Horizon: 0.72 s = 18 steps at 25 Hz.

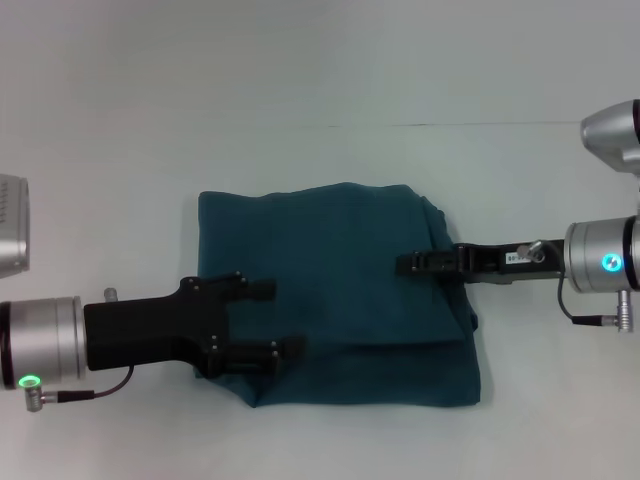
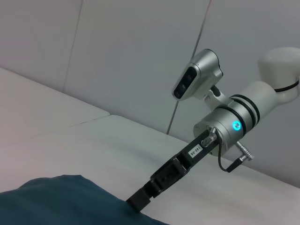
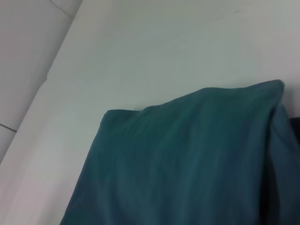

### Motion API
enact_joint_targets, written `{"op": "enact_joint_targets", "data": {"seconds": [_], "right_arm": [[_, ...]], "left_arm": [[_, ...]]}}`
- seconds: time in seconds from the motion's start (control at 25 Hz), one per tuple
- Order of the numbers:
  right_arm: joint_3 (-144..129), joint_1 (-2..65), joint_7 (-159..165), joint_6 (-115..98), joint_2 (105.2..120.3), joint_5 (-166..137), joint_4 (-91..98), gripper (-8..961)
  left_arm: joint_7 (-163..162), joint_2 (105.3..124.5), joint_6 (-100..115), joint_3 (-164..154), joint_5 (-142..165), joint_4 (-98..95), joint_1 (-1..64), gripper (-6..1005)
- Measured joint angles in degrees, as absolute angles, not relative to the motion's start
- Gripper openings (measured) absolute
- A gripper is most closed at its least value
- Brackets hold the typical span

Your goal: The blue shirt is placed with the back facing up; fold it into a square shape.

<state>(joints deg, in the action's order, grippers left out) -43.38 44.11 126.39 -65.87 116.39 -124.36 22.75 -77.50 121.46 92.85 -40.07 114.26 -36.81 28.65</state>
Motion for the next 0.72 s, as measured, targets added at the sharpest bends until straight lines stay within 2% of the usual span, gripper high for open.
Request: {"op": "enact_joint_targets", "data": {"seconds": [0.52,0.72], "right_arm": [[-43.52,44.27,126.11,-64.74,116.96,-124.23,23.18,784],[-43.50,43.86,125.66,-64.12,116.98,-124.03,23.48,552]], "left_arm": [[-77.60,121.21,92.64,-40.00,114.24,-36.83,29.23,916],[-77.61,121.20,92.55,-39.92,114.21,-36.83,29.27,916]]}}
